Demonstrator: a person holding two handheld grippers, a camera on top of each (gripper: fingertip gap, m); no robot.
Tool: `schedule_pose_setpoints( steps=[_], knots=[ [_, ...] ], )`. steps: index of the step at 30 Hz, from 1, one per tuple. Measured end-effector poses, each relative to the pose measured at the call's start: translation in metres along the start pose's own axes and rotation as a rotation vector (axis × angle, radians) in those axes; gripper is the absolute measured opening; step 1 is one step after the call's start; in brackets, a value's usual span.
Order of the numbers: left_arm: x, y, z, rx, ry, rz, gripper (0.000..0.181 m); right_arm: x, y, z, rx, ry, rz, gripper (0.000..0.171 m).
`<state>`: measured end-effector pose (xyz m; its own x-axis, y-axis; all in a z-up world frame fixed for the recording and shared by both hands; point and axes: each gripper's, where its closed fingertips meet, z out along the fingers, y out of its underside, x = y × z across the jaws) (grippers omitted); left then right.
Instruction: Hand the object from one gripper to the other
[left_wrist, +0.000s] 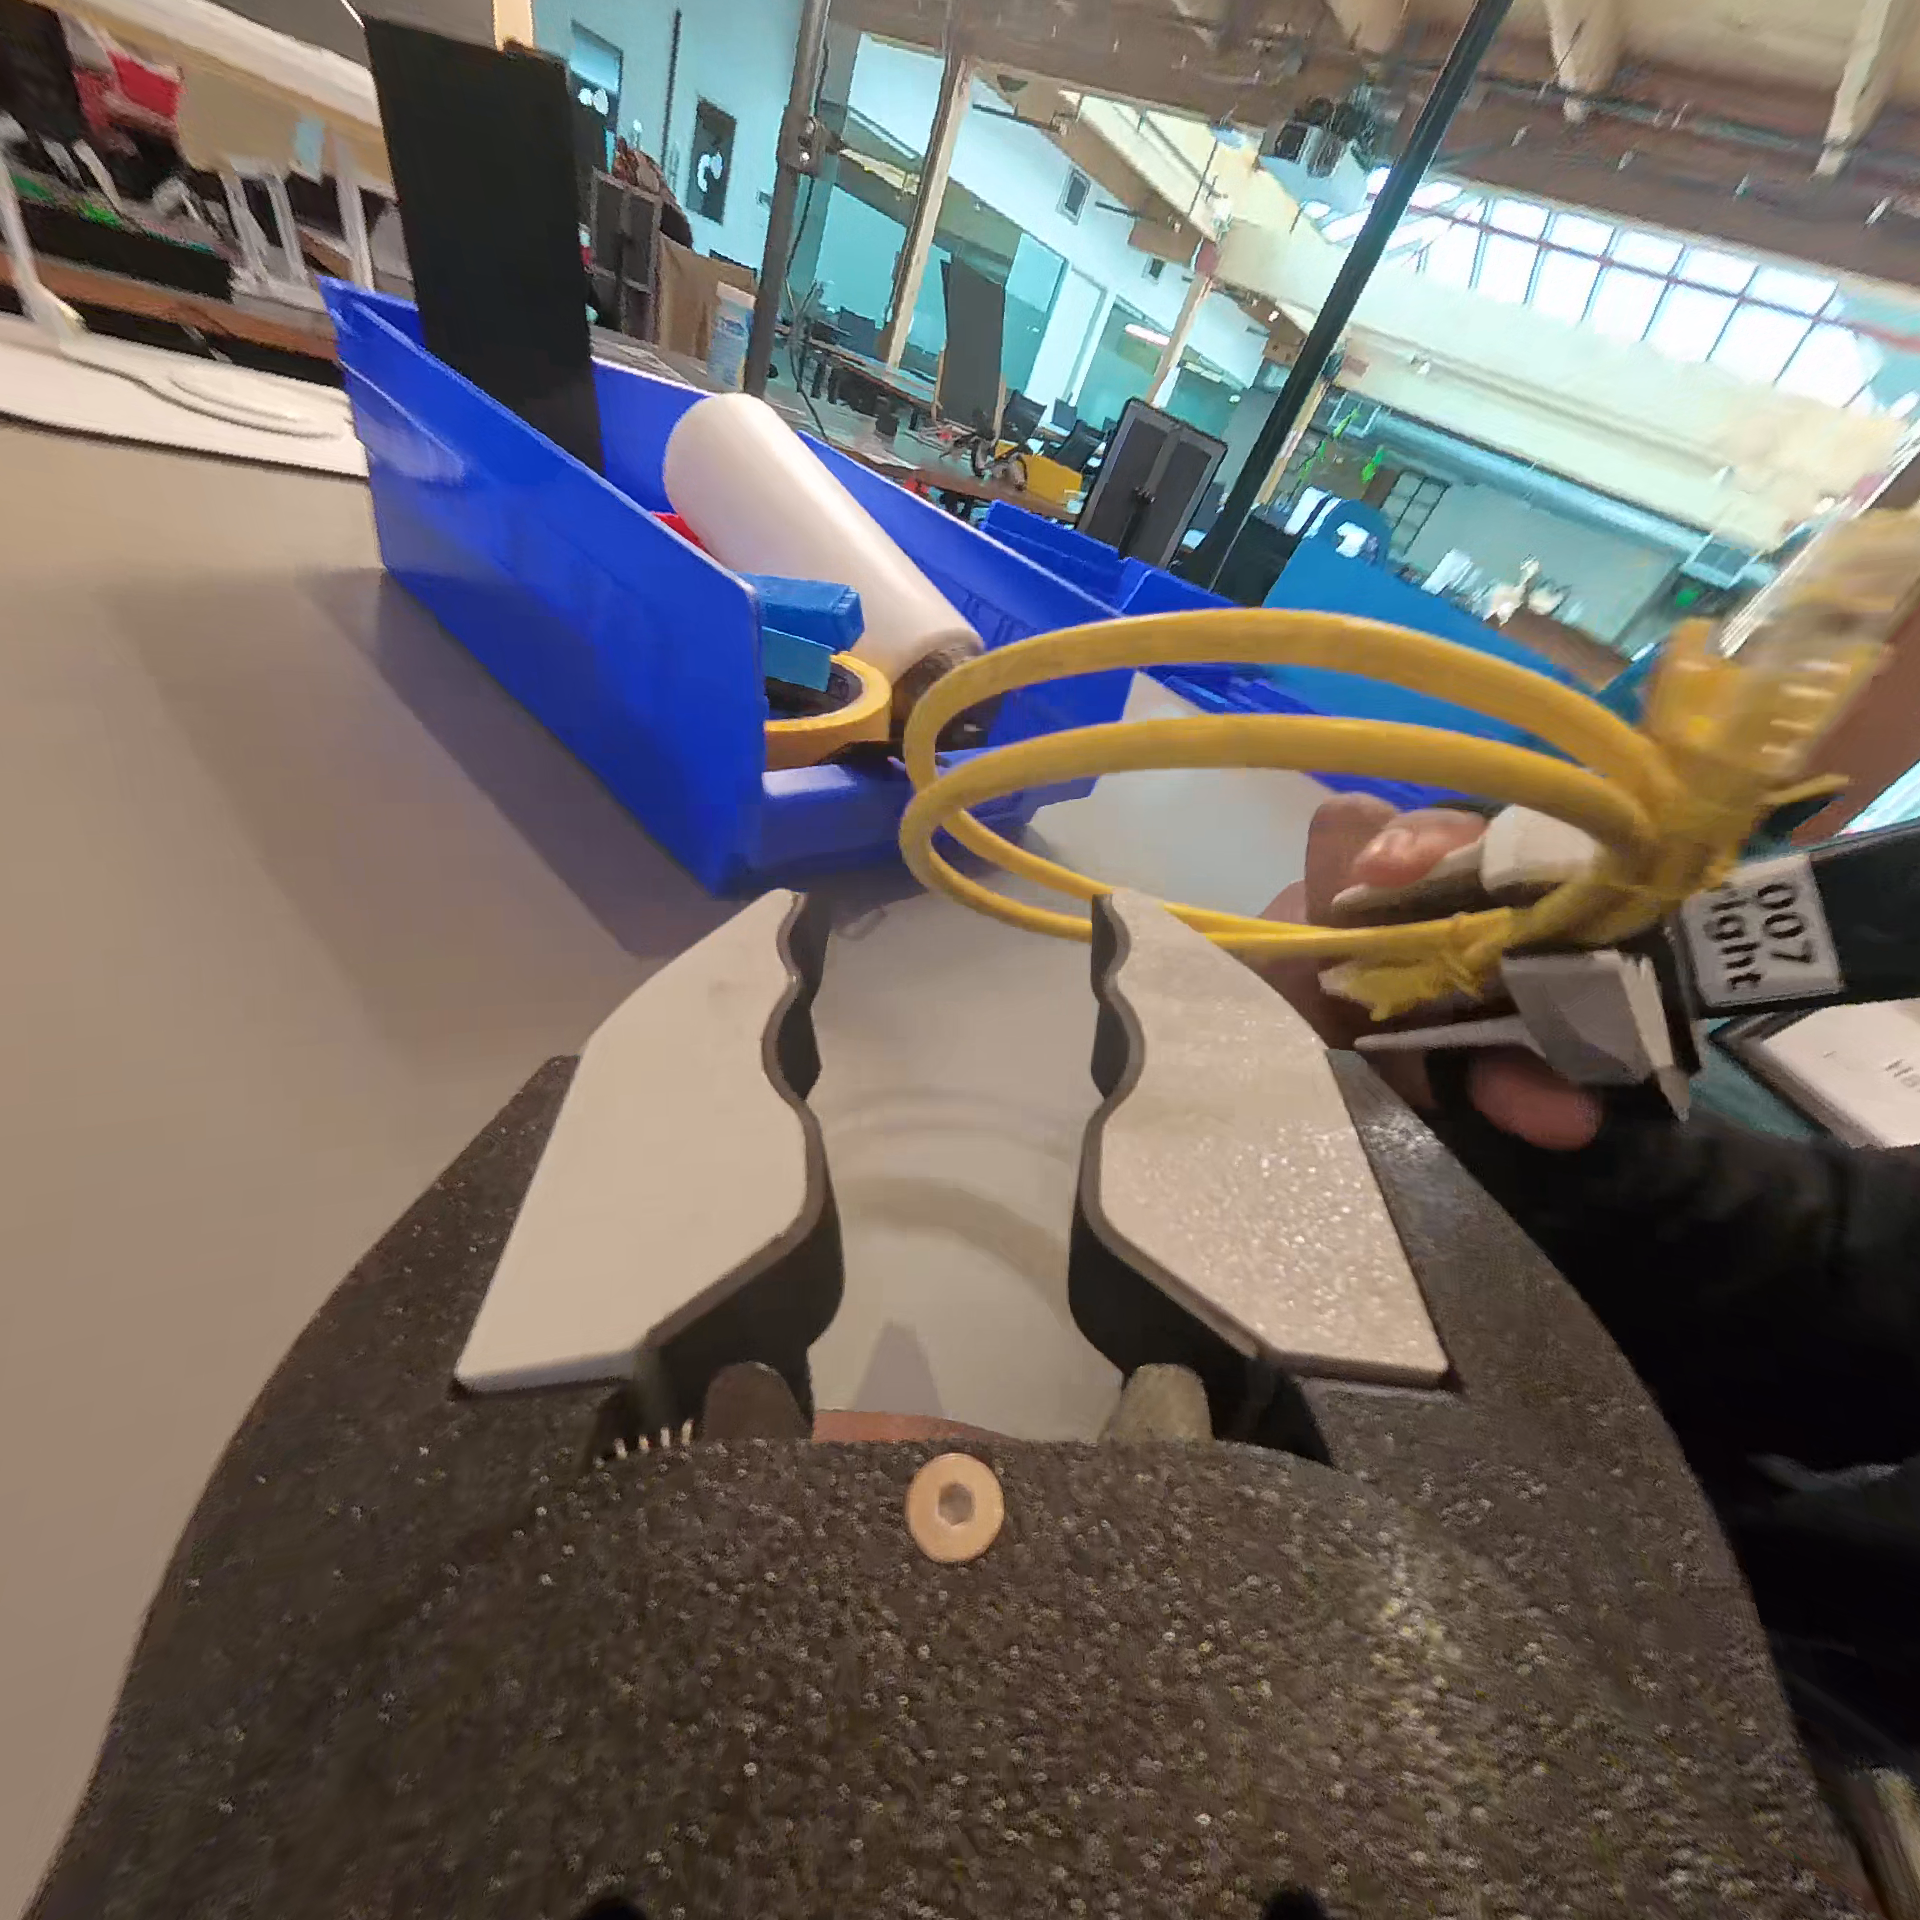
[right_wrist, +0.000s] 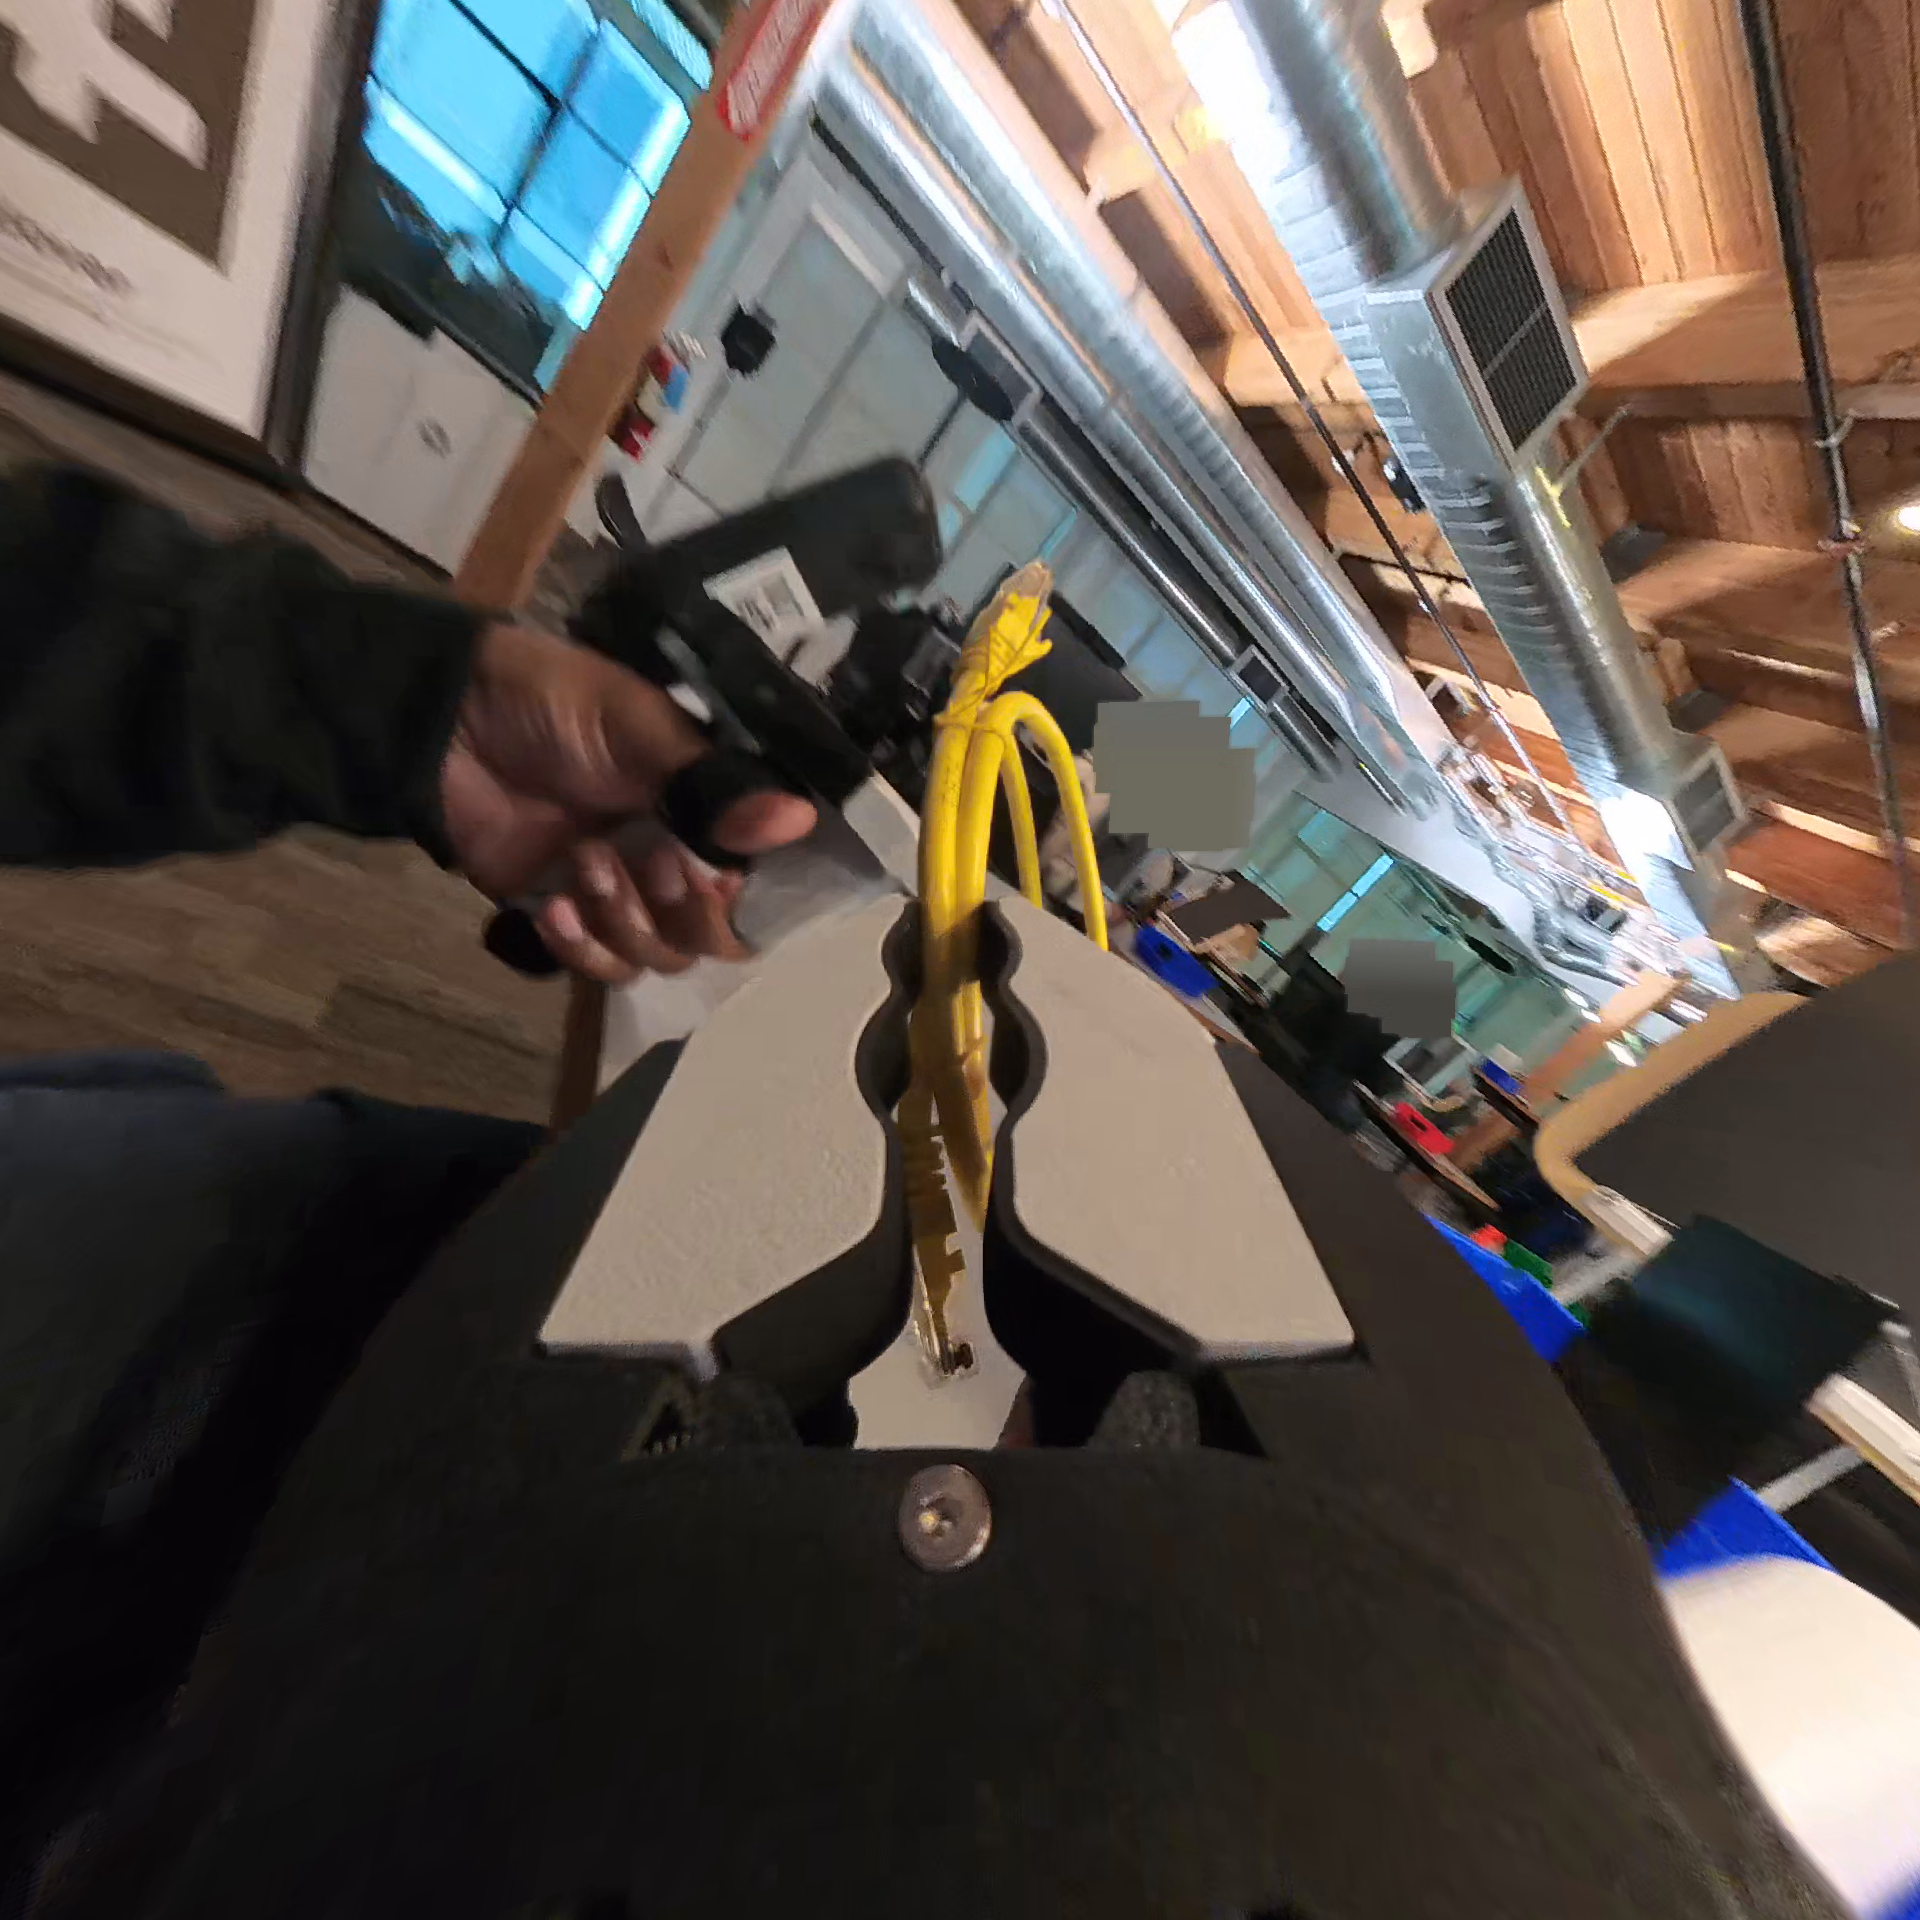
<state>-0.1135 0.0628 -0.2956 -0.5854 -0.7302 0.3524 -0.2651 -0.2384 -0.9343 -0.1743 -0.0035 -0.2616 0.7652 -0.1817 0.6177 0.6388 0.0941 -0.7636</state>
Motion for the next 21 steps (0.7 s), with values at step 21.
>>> schedule_pose_setpoints(
  steps=[21],
  knots=[
    [-0.032, -0.011, -0.006, 0.231, -0.123, -0.385, 0.006, 0.018, 0.004, -0.001, -0.027, 0.085, 0.085, 0.028]
  ],
)
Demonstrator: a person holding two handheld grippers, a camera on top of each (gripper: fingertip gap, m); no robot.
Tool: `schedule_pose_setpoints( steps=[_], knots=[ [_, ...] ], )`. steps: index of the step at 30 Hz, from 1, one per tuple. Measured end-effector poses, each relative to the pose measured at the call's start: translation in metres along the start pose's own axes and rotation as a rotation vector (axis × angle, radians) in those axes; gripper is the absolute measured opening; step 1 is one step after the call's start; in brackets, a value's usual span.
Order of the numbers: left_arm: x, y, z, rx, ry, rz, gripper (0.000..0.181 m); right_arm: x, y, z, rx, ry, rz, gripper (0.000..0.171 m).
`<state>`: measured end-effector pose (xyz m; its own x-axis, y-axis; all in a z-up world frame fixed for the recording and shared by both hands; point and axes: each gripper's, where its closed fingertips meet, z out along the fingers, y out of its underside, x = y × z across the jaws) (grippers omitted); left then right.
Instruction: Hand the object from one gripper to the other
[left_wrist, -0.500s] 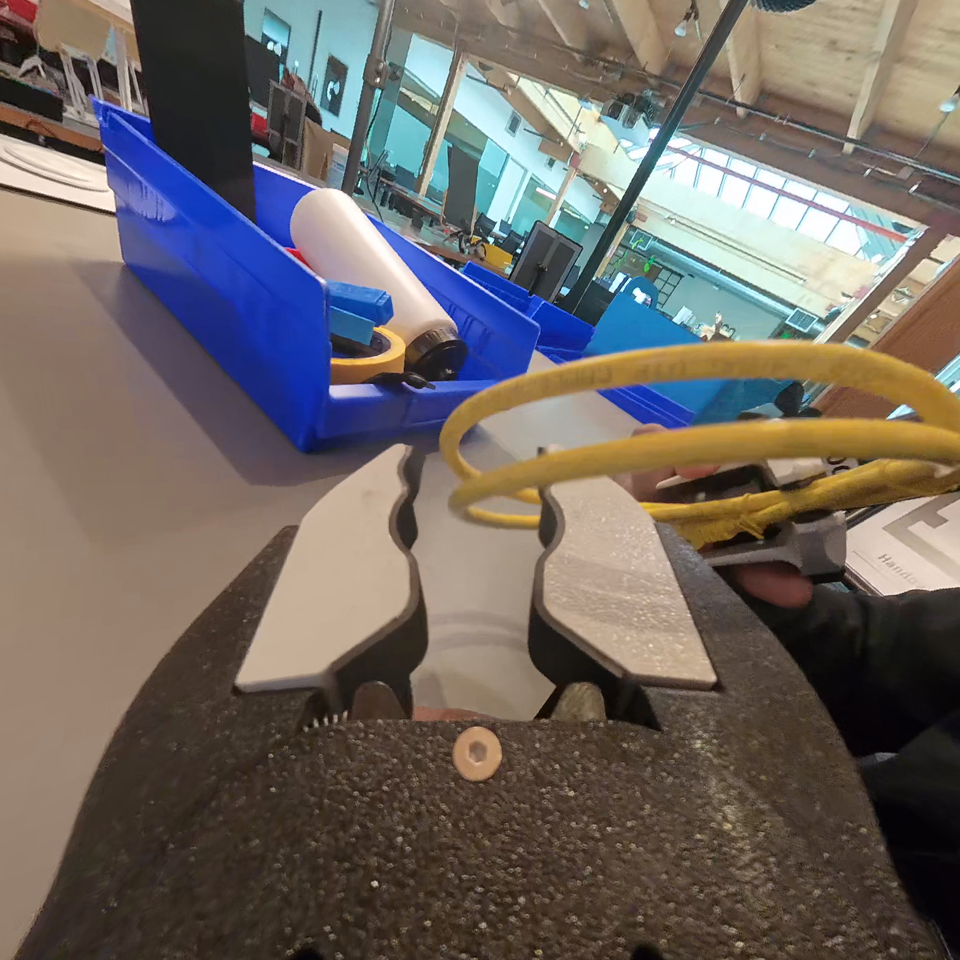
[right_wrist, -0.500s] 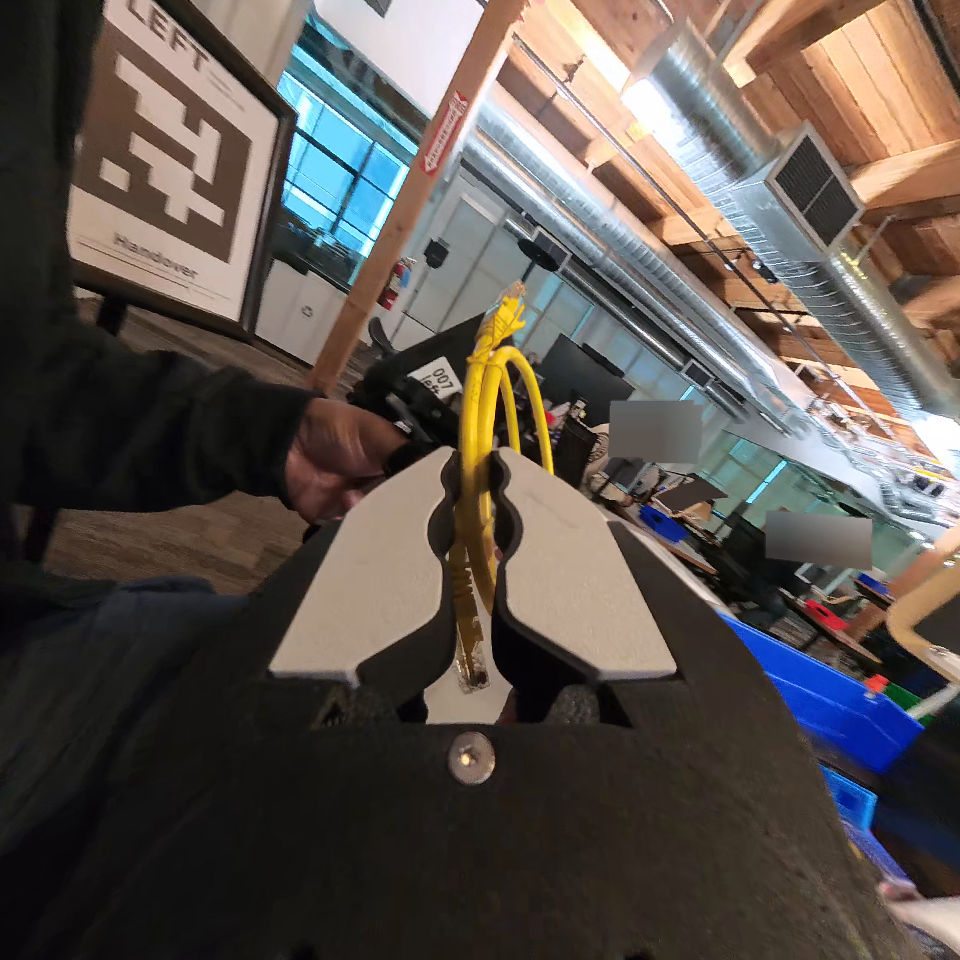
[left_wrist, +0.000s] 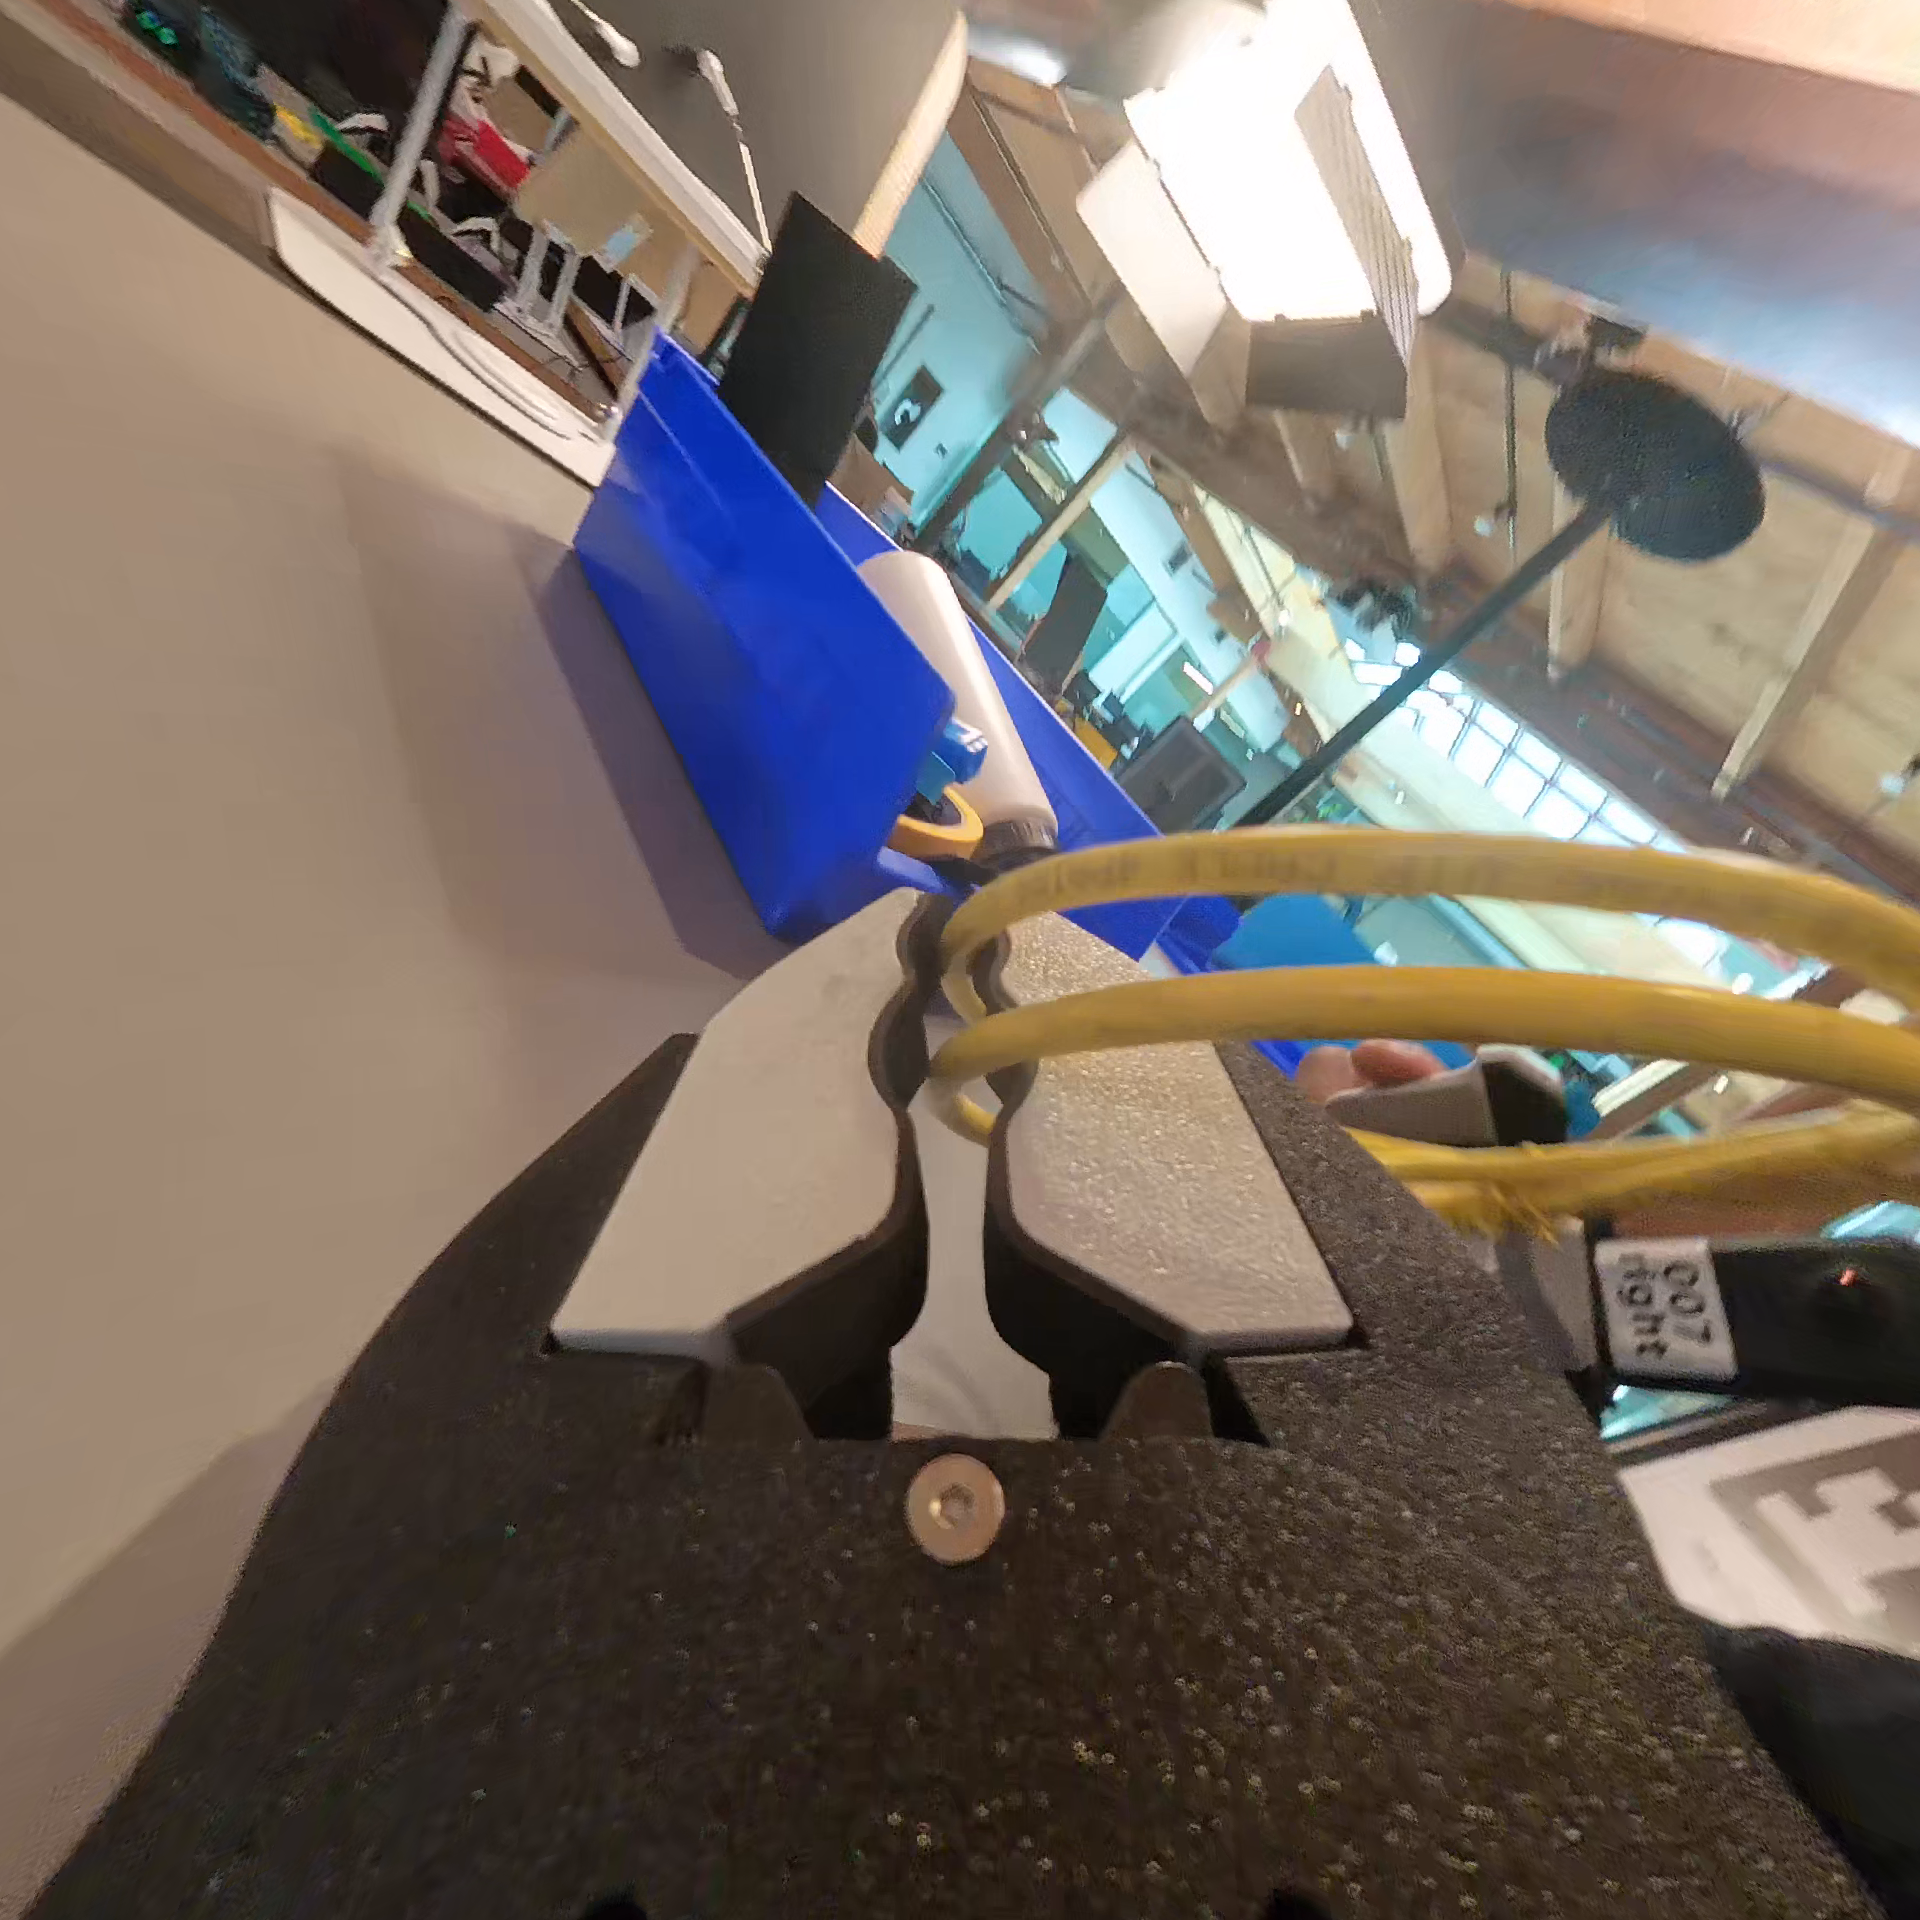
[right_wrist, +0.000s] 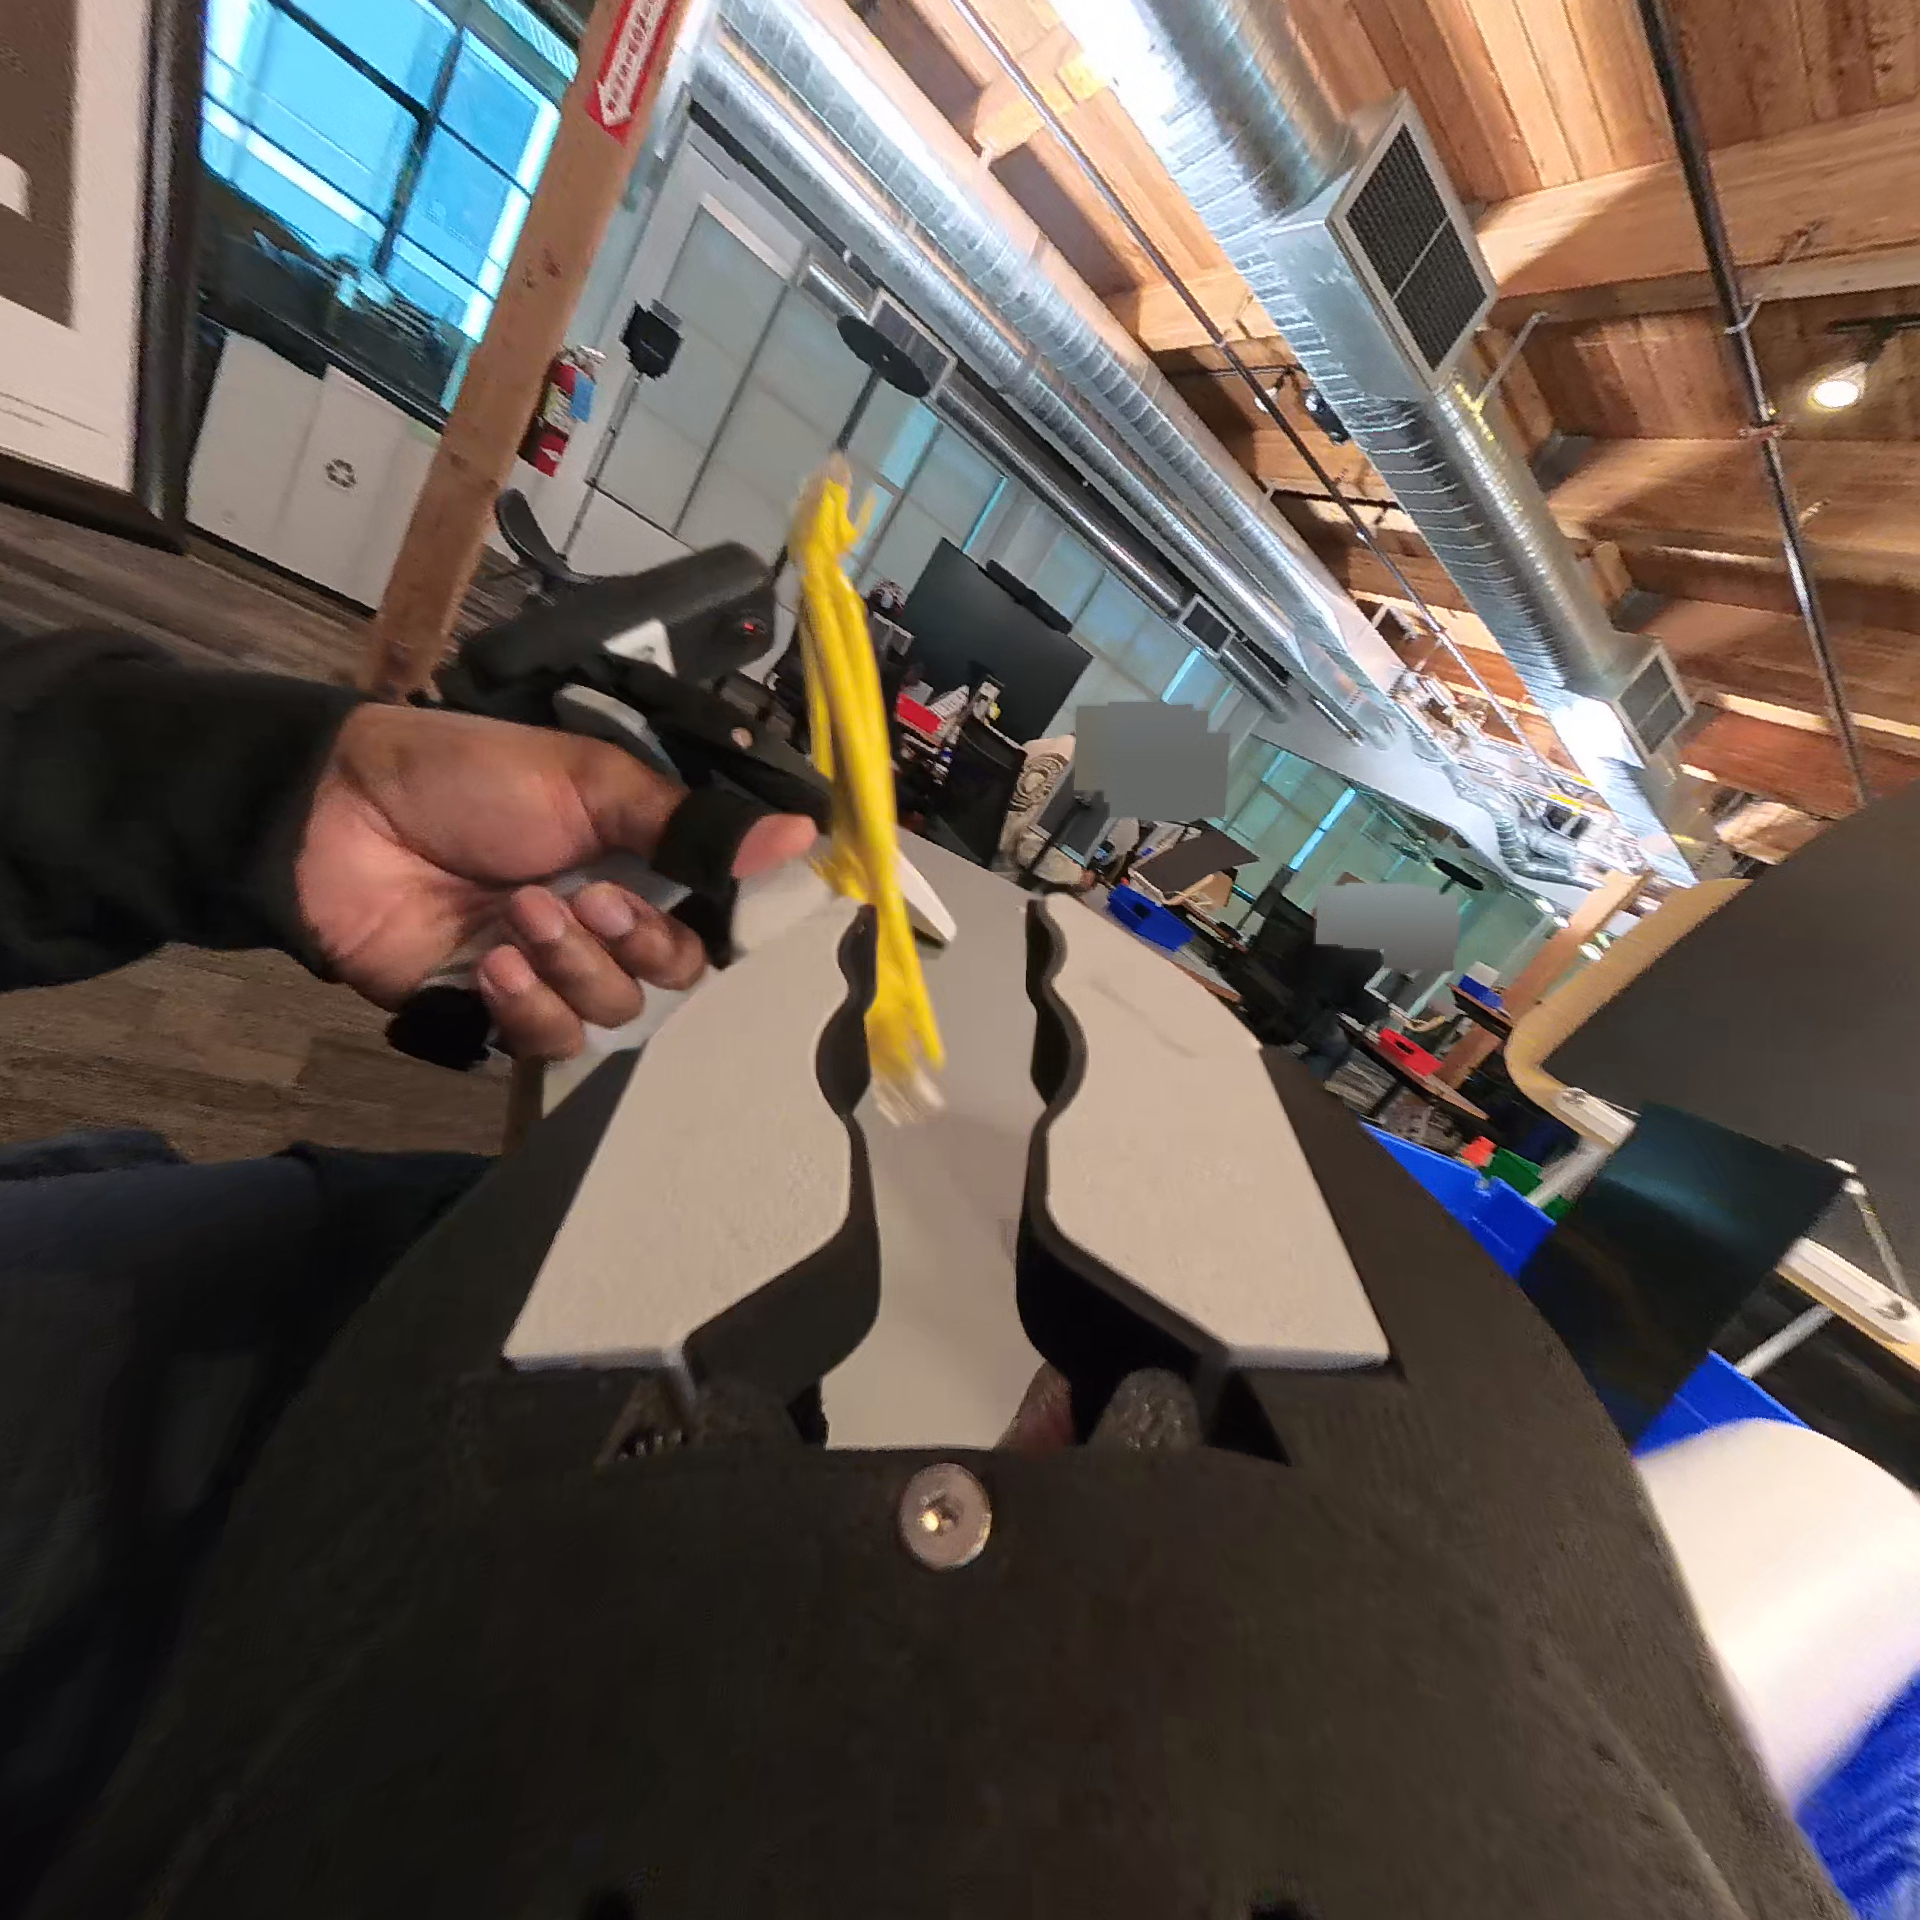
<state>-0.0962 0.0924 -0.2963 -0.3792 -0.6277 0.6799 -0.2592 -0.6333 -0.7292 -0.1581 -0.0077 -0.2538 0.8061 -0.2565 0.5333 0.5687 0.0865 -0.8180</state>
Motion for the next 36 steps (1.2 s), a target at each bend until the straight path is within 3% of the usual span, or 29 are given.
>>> schedule_pose_setpoints(
  steps=[10, 14, 18, 21, 29, 36],
  knots=[
    [-0.028, -0.007, -0.011, 0.131, -0.053, -0.367, 0.006, -0.035, 0.027, 0.01, -0.158, -0.047, -0.361, 0.025],
    [-0.01, -0.007, -0.007, 0.17, 0.085, -0.554, 0.006, -0.028, 0.043, 0.013, -0.249, -0.04, -0.318, 0.028],
    [0.018, -0.002, 0.0, 0.124, 0.251, -0.664, 0.006, -0.018, 0.031, 0.012, -0.185, -0.017, -0.206, 0.033],
    [0.031, 0.007, 0.005, 0.096, 0.285, -0.652, 0.006, -0.014, 0.019, 0.009, -0.12, -0.002, -0.152, 0.039],
    [0.052, 0.025, 0.014, 0.046, 0.267, -0.427, 0.006, -0.011, 0.024, 0.01, -0.154, 0.03, -0.186, 0.05],
    [0.057, 0.031, 0.017, 0.032, 0.248, -0.349, 0.006, -0.011, 0.029, 0.01, -0.181, 0.049, -0.232, 0.024]
  ],
)
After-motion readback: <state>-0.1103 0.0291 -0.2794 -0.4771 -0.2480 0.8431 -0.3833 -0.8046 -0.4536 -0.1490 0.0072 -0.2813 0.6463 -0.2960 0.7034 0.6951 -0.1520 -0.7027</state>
